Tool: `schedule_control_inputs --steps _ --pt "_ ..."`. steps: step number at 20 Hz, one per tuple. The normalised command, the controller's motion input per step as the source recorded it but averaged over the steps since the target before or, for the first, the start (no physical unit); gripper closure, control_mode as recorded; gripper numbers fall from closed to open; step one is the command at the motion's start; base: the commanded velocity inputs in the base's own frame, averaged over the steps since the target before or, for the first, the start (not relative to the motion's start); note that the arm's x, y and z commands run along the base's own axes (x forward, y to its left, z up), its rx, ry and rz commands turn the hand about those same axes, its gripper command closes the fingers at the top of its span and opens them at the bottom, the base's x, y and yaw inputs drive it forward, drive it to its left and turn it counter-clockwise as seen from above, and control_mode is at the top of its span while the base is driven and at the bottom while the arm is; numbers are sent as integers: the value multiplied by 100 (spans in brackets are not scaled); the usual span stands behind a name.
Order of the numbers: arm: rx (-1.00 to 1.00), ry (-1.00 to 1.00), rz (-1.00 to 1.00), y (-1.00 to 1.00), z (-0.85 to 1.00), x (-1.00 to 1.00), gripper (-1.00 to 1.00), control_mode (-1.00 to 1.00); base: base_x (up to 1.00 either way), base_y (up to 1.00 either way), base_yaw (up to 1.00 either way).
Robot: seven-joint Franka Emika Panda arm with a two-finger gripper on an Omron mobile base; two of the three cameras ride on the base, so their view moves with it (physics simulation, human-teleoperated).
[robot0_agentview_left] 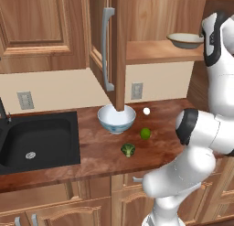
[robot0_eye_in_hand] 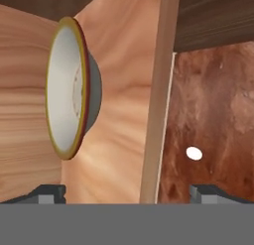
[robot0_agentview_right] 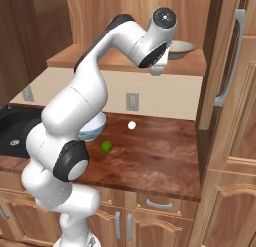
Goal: Pick both bowls and place them on the counter. Then place the broccoli in one bowl and place the lime in the other bowl.
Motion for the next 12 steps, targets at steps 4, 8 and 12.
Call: schedule_control_inputs --steps 4,8,12 --pt "0 -1 0 0 -17 36 -100 -100 0 0 0" --pt "0 0 0 0 -5 44 -100 -100 0 0 0" --pt "0 0 0 -4 -1 44 -100 -100 0 0 0"
